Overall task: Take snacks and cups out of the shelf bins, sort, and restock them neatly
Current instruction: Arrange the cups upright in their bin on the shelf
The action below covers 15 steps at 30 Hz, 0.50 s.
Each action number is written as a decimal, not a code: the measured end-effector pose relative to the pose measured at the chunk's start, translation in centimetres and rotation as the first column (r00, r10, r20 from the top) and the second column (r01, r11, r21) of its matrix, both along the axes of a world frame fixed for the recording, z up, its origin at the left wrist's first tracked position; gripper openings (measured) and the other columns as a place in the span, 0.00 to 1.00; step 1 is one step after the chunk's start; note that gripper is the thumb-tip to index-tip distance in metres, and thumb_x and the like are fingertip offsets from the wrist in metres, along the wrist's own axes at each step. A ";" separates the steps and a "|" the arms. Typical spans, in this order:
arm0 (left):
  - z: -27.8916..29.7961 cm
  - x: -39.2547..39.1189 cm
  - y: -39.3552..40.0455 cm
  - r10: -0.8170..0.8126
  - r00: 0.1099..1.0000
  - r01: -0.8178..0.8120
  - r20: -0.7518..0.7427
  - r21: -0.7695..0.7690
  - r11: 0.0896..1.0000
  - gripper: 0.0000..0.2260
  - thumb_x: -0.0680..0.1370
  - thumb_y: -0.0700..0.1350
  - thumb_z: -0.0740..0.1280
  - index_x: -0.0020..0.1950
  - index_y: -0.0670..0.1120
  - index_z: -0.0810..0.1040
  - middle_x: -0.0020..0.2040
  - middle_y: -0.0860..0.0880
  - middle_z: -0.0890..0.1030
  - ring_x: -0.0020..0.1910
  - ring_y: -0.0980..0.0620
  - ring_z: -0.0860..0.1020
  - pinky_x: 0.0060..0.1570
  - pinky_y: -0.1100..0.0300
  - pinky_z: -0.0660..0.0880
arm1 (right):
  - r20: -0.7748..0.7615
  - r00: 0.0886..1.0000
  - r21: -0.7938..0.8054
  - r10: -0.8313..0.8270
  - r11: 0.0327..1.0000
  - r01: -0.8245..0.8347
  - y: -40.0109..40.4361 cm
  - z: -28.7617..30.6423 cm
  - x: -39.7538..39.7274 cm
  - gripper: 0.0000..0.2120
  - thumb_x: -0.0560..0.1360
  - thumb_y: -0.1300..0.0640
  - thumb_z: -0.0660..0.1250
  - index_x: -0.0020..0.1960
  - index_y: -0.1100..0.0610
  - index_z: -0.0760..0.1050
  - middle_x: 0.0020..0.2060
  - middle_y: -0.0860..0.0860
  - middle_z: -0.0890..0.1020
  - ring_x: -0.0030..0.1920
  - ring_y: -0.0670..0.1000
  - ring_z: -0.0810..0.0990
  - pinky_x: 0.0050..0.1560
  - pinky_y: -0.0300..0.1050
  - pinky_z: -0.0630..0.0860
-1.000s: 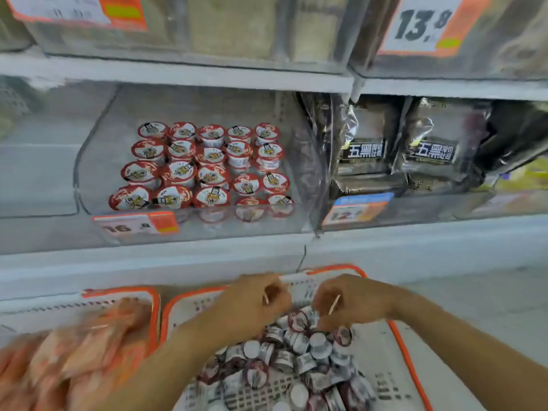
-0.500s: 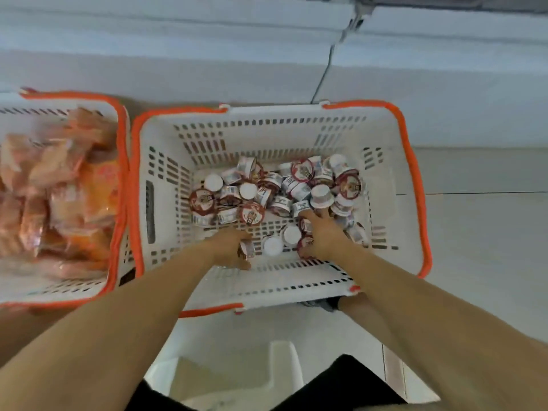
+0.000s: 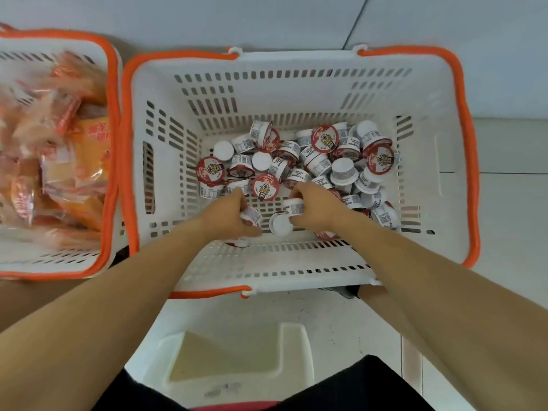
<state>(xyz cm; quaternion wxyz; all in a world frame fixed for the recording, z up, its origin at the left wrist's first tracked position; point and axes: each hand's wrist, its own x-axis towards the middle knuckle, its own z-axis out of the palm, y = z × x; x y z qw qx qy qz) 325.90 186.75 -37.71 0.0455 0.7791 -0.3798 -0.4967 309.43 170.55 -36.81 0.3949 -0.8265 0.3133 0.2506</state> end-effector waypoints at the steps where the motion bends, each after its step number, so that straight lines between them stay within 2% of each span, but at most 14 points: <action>1: 0.1 0.2 0.1 0.017 1.000 -0.017 -0.018 0.010 1.000 0.29 0.71 0.57 0.77 0.63 0.47 0.68 0.54 0.51 0.77 0.46 0.51 0.77 0.40 0.58 0.73 | 0.007 1.000 0.032 -0.019 0.999 0.018 0.1 0.0 0.2 0.20 0.68 0.56 0.77 0.56 0.56 0.73 0.51 0.54 0.77 0.47 0.53 0.78 0.40 0.44 0.73; 3: 0.1 0.5 0.4 -0.024 0.999 0.026 -0.046 0.045 0.999 0.29 0.75 0.56 0.73 0.71 0.49 0.66 0.62 0.49 0.75 0.53 0.50 0.78 0.48 0.57 0.74 | -0.022 0.999 0.077 0.024 0.997 -0.022 0.7 -0.1 0.4 0.24 0.67 0.52 0.79 0.56 0.53 0.70 0.54 0.52 0.73 0.48 0.51 0.74 0.40 0.43 0.69; 6: 0.1 0.5 0.6 -0.168 0.986 0.167 0.004 0.103 0.981 0.27 0.76 0.55 0.72 0.71 0.50 0.68 0.65 0.44 0.73 0.56 0.47 0.75 0.52 0.57 0.71 | -0.054 0.989 0.086 0.139 0.987 -0.134 2.3 -0.5 1.2 0.30 0.67 0.49 0.81 0.60 0.55 0.68 0.53 0.51 0.73 0.48 0.51 0.73 0.45 0.45 0.68; 9: -0.2 0.5 0.2 -0.222 0.975 0.219 0.006 0.116 0.969 0.33 0.72 0.56 0.76 0.71 0.47 0.68 0.66 0.47 0.75 0.59 0.48 0.74 0.56 0.57 0.71 | -0.053 0.973 0.029 0.223 0.975 -0.222 3.4 -1.2 2.5 0.35 0.67 0.48 0.81 0.65 0.57 0.67 0.50 0.50 0.72 0.49 0.53 0.73 0.46 0.45 0.67; 12: -0.4 0.2 0.4 -0.226 0.974 0.222 0.016 0.122 0.967 0.39 0.65 0.54 0.81 0.71 0.46 0.67 0.69 0.49 0.75 0.64 0.46 0.74 0.64 0.52 0.72 | -0.060 0.959 -0.020 0.277 0.960 -0.278 3.8 -2.2 3.3 0.29 0.68 0.54 0.80 0.63 0.56 0.71 0.49 0.50 0.72 0.51 0.54 0.75 0.45 0.44 0.67; 15: -0.6 -0.3 0.5 -0.195 0.980 0.191 0.035 0.094 0.977 0.37 0.65 0.52 0.82 0.68 0.45 0.69 0.67 0.47 0.77 0.62 0.45 0.76 0.60 0.55 0.73 | -0.067 0.956 -0.017 0.285 0.958 -0.287 3.4 -3.0 3.3 0.24 0.67 0.58 0.79 0.61 0.55 0.77 0.54 0.52 0.80 0.54 0.55 0.79 0.46 0.44 0.70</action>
